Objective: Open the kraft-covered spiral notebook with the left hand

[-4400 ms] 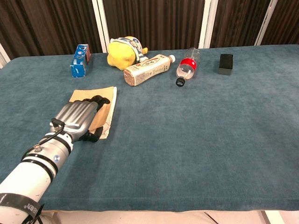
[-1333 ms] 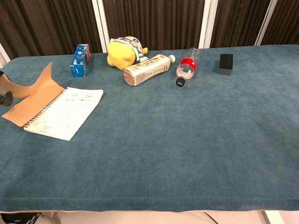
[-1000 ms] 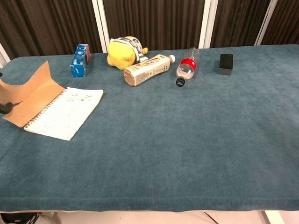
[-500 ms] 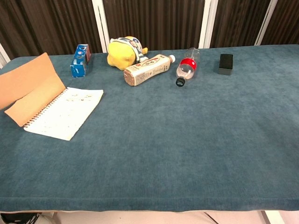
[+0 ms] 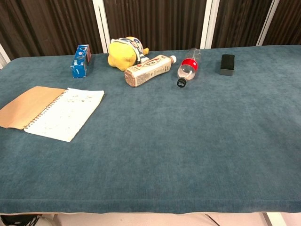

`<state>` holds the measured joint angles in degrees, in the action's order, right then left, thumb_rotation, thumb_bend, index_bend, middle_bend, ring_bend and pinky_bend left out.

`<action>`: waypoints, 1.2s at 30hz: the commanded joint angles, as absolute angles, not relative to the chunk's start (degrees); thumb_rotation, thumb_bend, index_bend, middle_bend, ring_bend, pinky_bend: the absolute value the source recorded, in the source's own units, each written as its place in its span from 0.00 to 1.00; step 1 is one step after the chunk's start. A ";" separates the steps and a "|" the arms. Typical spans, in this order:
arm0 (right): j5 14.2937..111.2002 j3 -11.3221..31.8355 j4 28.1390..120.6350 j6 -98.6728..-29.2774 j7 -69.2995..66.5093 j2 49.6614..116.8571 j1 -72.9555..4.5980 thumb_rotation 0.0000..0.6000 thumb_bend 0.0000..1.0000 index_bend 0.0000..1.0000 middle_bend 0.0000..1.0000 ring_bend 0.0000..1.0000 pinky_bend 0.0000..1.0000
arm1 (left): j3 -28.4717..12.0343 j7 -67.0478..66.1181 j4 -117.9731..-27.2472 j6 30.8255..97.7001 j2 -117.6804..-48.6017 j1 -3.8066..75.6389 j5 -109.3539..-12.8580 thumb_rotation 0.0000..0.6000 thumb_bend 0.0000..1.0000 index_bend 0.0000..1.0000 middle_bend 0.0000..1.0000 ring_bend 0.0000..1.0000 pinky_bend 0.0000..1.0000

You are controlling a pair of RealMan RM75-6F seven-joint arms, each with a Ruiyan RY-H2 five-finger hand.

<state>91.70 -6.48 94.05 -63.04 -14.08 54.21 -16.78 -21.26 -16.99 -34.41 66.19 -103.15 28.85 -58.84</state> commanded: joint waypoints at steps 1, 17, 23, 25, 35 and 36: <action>91.85 -6.44 93.93 -63.58 -13.93 54.30 -16.51 1.00 0.03 0.00 0.00 0.00 0.14 | -20.21 -12.80 -35.90 70.74 -101.99 27.86 -62.07 1.00 0.33 0.00 0.00 0.00 0.38; 90.59 -2.90 91.94 -75.97 -7.91 59.65 -11.07 1.00 0.03 0.00 0.00 0.00 0.13 | -5.01 -16.53 -91.39 87.13 -72.88 12.53 -77.97 1.00 0.37 0.10 0.00 0.01 0.30; 89.11 -1.82 92.09 -78.86 -2.51 61.63 -9.22 1.00 0.03 0.00 0.00 0.00 0.13 | -2.54 -17.81 -93.86 90.15 -70.25 9.32 -80.65 1.00 0.39 0.12 0.00 0.05 0.30; 88.98 -1.79 92.19 -79.04 -1.96 61.90 -8.96 1.00 0.03 0.00 0.00 0.00 0.13 | -2.41 -17.64 -93.46 90.20 -70.30 9.09 -81.12 1.00 0.41 0.13 0.00 0.05 0.30; 90.45 -2.26 92.02 -79.01 -2.06 62.07 -8.66 1.00 0.03 0.00 0.00 0.00 0.12 | -2.19 -16.92 -94.56 87.53 -69.43 8.71 -80.72 1.00 0.43 0.13 0.00 0.05 0.30; 90.50 -2.23 92.03 -78.99 -2.22 62.04 -8.67 1.00 0.03 0.00 0.00 0.00 0.12 | -2.19 -16.99 -94.70 87.37 -69.34 8.67 -80.64 1.00 0.43 0.13 0.00 0.05 0.30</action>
<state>90.45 -2.24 92.04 -78.99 -2.15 62.06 -8.67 -2.16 -17.02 -94.55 87.53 -69.46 8.71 -80.79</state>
